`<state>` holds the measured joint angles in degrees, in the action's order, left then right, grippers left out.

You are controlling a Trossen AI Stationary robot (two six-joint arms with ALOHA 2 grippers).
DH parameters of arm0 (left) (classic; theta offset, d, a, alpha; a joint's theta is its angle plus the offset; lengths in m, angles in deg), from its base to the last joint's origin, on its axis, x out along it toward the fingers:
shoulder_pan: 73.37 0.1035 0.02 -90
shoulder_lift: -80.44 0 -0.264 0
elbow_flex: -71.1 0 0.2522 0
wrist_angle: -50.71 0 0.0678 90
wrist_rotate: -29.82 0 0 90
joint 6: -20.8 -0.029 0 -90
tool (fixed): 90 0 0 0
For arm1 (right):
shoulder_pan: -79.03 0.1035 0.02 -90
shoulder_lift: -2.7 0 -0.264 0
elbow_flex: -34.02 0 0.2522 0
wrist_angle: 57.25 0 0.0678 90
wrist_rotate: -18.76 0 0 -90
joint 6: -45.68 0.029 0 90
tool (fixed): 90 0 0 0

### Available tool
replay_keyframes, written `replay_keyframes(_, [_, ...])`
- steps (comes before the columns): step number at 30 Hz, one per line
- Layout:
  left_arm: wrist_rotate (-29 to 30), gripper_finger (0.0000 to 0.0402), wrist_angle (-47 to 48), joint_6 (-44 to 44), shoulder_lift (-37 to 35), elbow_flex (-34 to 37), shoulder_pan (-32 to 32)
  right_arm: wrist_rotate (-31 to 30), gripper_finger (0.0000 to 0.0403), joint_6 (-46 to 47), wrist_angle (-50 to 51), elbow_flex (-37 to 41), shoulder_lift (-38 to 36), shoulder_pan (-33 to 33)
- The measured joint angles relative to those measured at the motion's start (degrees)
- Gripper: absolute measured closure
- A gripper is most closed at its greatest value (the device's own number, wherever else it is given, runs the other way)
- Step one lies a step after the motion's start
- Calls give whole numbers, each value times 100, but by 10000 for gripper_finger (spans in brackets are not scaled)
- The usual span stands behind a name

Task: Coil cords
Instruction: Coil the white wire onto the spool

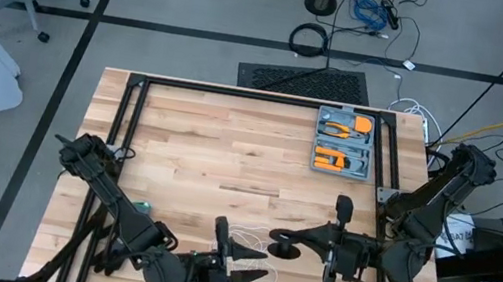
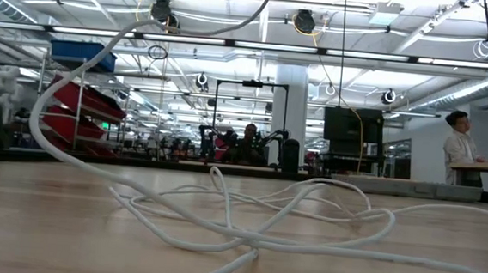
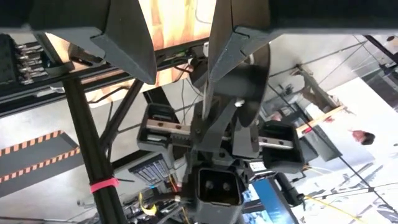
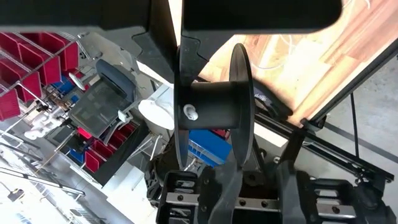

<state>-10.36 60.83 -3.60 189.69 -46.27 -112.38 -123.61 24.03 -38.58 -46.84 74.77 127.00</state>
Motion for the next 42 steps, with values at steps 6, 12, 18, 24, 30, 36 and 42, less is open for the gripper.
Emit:
replay_keyframes(6, [33,249,13,4,70,0,103,-28,403,0,21,0,-2,0])
replay_keyframes(12, [39,249,11,11,70,0,111,-4,403,0,10,0,-4,0])
replay_keyframes(18, [87,249,11,-44,70,0,96,5,403,0,10,0,-4,2])
replay_keyframes(24, [729,249,-16,-444,70,0,-11,47,403,0,-3,0,-2,2])
replay_keyframes(30, [801,249,-35,-416,70,0,12,43,403,0,-1,0,-2,2])
replay_keyframes(36, [556,249,-35,-154,70,0,85,33,403,0,-1,0,-2,2])
replay_keyframes(42, [383,249,-35,-136,70,0,113,26,403,0,1,0,0,2])
